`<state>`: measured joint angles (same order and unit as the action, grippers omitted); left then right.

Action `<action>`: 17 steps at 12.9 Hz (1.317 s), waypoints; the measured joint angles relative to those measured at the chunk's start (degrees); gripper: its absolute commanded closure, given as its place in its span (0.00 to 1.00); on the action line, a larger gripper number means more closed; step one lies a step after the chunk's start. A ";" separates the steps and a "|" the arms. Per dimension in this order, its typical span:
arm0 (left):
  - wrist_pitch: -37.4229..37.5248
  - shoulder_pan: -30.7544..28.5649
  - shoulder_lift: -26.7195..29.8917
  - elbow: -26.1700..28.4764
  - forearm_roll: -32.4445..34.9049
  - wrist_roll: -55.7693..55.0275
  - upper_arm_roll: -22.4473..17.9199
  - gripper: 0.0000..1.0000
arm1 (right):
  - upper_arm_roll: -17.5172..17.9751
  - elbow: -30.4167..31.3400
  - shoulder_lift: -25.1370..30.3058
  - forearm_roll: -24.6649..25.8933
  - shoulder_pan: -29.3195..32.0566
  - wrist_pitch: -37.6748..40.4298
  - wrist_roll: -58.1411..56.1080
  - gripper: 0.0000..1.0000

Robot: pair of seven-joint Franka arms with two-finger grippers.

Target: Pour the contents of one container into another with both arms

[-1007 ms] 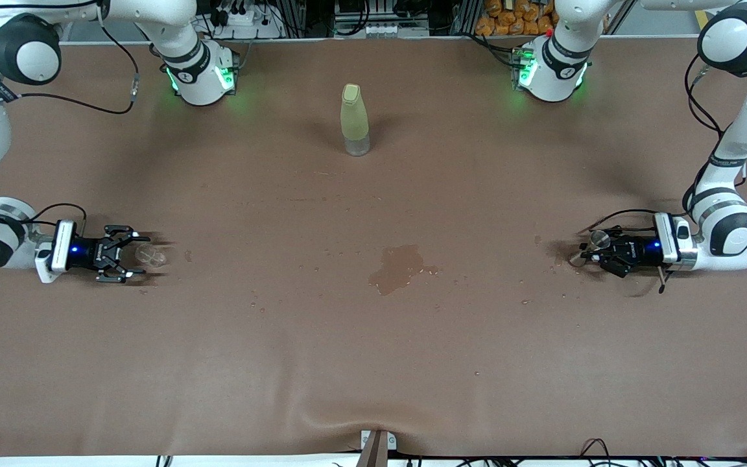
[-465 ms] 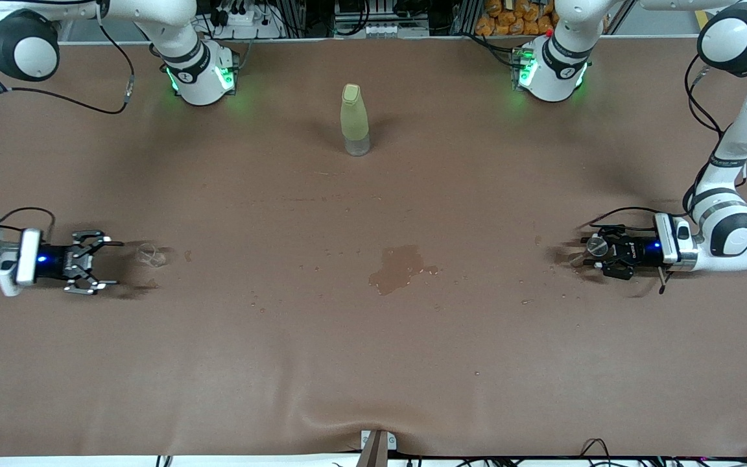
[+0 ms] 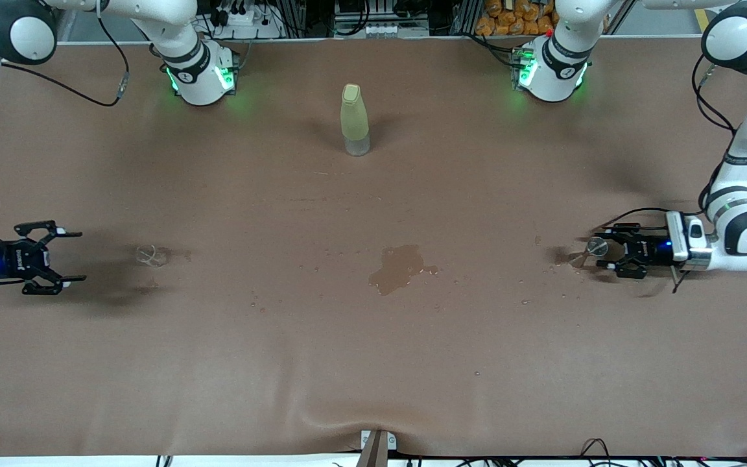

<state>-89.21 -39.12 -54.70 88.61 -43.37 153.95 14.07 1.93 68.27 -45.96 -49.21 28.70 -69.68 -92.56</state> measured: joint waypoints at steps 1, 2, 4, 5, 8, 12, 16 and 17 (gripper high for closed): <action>0.66 -0.67 0.30 -1.74 1.23 -0.05 0.02 0.13 | 0.12 -1.23 1.81 1.88 -1.27 0.18 5.50 0.00; 1.64 -0.96 0.86 -4.16 2.76 -1.27 0.08 0.13 | 0.23 -2.22 4.42 4.14 -2.92 -0.06 11.72 0.00; 3.68 -0.95 2.71 -8.20 4.61 -7.09 0.80 0.13 | 0.36 -2.76 11.55 10.14 -7.58 -3.39 25.06 0.00; 4.13 -0.83 3.97 -9.36 4.88 -10.43 1.53 0.13 | 0.38 -2.70 14.77 13.48 -10.32 -5.09 31.15 0.00; 4.34 -0.06 8.78 -11.29 5.02 -22.41 6.06 0.12 | 0.34 -1.34 20.04 22.58 -17.25 -12.30 44.61 0.00; 1.17 8.47 17.10 -14.40 7.03 -37.56 6.67 0.00 | 0.15 11.56 27.93 32.07 -21.32 -27.22 58.16 0.00; -2.43 15.42 23.45 -14.60 14.35 -50.53 6.58 0.00 | 0.01 18.77 37.37 46.07 -24.55 -26.88 79.94 0.00; -3.13 16.12 24.37 -14.59 15.59 -54.59 6.59 0.00 | -0.39 19.42 38.49 47.22 -25.22 -25.74 83.22 0.00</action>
<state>-92.34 -23.00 -30.32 74.01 -27.78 99.35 20.66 1.55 87.68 -7.47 -1.99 3.48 -95.42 -9.34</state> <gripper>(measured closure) 0.000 0.000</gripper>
